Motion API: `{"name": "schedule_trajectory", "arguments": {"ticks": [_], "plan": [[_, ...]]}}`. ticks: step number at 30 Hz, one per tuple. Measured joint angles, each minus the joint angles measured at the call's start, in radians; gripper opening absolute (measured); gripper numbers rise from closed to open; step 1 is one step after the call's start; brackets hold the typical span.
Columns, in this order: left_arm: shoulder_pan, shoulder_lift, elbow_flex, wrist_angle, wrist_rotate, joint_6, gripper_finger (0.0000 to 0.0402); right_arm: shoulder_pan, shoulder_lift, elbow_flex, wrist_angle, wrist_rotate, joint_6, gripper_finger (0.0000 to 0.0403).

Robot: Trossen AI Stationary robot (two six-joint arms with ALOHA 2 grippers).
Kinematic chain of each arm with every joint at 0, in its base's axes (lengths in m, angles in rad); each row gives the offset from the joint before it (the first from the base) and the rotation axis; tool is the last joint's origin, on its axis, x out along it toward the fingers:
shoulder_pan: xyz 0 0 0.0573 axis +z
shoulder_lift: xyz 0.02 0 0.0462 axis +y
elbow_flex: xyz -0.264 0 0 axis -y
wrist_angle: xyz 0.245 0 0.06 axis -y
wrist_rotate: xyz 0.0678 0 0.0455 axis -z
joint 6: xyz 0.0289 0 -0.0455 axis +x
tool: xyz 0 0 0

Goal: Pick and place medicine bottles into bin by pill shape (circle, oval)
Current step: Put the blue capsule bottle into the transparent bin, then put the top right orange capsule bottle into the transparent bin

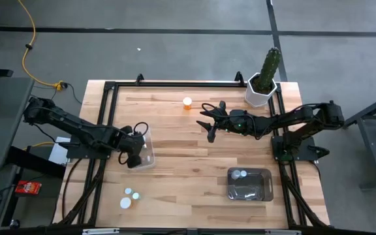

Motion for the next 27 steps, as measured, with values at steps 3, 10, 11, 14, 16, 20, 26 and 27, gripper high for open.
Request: {"name": "schedule_trajectory", "arguments": {"ticks": [3,10,11,14,16,20,26,27], "plan": [[0.0,0.0,0.0,0.0,0.002,0.002,0.0116,0.0,0.0,0.0,0.0,0.0,0.0,0.0205],[0.0,0.0,0.001,-0.005,0.002,0.016,0.0158,0.0,0.0,0.0,0.0,0.0,0.0,0.0205],[0.0,0.0,0.008,-0.02,0.001,0.021,0.0162,0.0,0.0,0.0,0.0,0.0,0.0,0.0205],[0.0,0.0,0.058,-0.076,0.001,0.022,0.017,0.0,0.0,0.0,0.0,0.0,0.0,0.0205],[0.0,-0.001,0.111,-0.124,0.01,0.022,0.0172,0.0,0.0,0.0,0.0,0.0,0.0,0.0205],[-0.002,-0.012,0.239,-0.169,-0.014,0.06,0.0172,0.0,0.0,0.0,0.0,0.0,0.0,0.0205],[-0.01,-0.06,0.307,0.106,-0.267,0.344,0.0172,0.0,0.0,0.0,0.0,0.0,0.0,0.0205],[0.0,-0.064,0.301,0.182,-0.279,0.407,0.0172,0.0,0.0,0.0,0.0,0.0,0.0,0.0205]]}}
